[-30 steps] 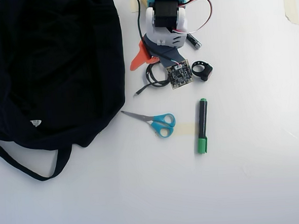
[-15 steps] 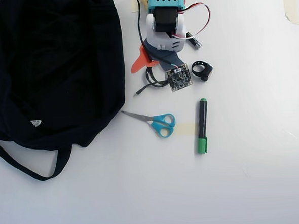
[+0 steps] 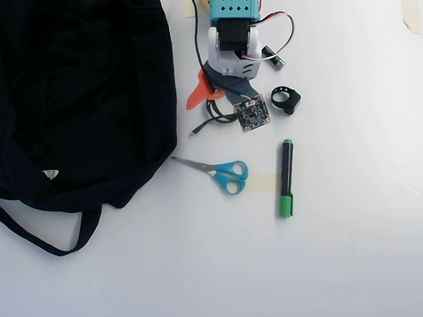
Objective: Put the cable into the black bag
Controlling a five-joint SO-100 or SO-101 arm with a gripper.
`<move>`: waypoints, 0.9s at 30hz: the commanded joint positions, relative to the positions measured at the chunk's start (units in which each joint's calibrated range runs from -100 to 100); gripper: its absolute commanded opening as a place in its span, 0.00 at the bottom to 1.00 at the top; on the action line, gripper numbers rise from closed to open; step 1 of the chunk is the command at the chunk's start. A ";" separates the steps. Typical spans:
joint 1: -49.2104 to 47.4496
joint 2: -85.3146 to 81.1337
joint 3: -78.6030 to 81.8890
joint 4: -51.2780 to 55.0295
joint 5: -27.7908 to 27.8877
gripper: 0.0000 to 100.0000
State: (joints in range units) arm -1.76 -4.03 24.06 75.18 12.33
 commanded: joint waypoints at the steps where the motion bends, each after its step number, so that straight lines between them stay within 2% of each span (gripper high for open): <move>1: -0.85 -1.53 0.29 -0.94 -0.27 0.43; 11: -0.85 3.94 -0.43 -1.19 -0.01 0.43; 19: -0.78 6.35 0.65 -8.43 0.15 0.43; 27: -0.78 8.34 0.65 -9.20 0.20 0.43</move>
State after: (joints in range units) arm -2.06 4.28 25.08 66.60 12.33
